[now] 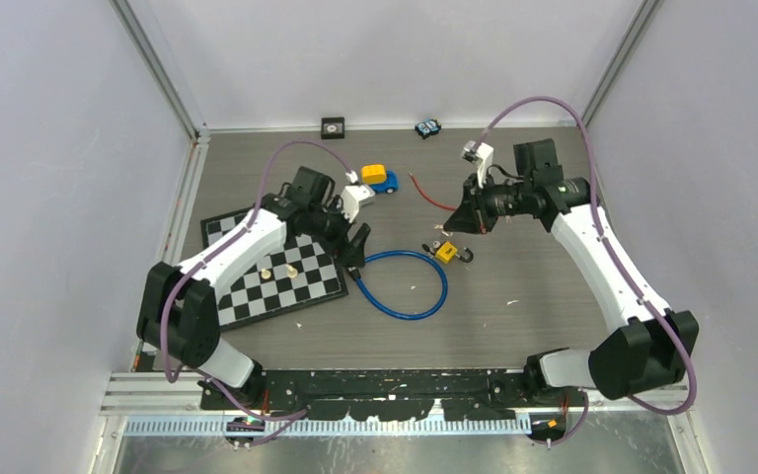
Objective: Unlock with the key
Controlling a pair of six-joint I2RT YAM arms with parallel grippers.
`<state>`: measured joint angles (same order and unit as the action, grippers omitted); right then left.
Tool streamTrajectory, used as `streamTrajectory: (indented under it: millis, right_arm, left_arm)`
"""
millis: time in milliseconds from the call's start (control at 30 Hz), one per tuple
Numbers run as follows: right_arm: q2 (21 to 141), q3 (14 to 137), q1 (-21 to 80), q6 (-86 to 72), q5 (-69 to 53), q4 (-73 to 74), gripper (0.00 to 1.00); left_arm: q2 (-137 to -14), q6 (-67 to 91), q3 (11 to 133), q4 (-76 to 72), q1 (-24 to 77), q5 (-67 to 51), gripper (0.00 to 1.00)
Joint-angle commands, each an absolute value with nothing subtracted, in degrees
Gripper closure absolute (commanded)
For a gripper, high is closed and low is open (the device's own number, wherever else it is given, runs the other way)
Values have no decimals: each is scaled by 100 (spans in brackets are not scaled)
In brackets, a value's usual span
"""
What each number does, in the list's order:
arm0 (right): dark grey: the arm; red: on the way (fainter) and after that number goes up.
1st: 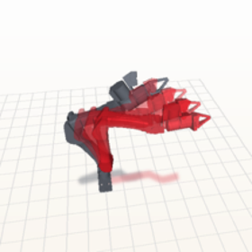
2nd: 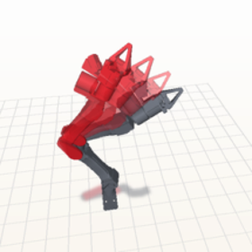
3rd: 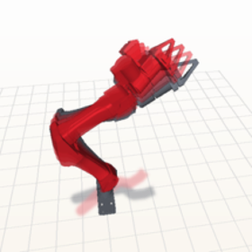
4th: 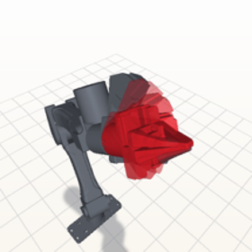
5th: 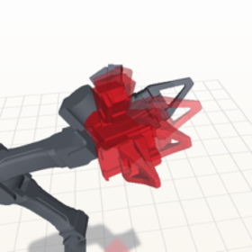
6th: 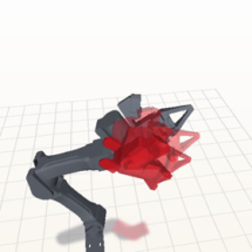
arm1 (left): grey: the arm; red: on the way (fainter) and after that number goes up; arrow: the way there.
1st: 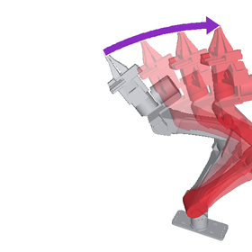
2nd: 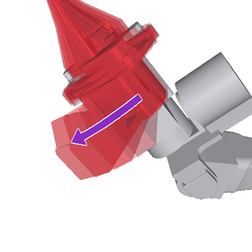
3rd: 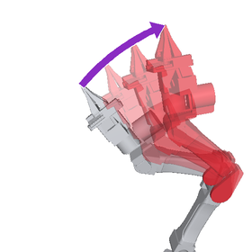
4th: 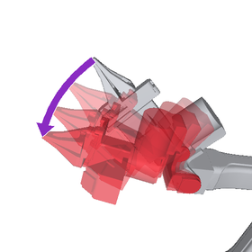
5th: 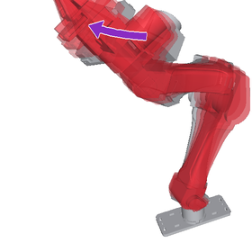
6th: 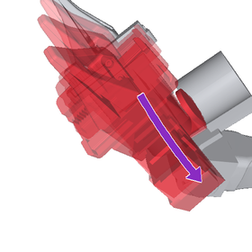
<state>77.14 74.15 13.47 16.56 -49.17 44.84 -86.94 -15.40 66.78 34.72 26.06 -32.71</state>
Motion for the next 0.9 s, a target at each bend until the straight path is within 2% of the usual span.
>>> streamTrajectory:
  millis: [0, 333, 867]
  right_arm:
    - [7190, 6916, 1042, 1532, -5174, 4016, 100]
    - [6894, 6462, 746, 1456, -5193, 3789, 100]
    - [6853, 6311, 642, 1318, -5221, 3586, 100]
  left_arm:
    - [-8749, -961, 6411, 3663, 3023, -2511, 20]
    - [-8949, -463, 6091, 3615, 3324, -2439, 24]
    - [-9986, -274, 6559, 3637, 3487, -2456, 23]
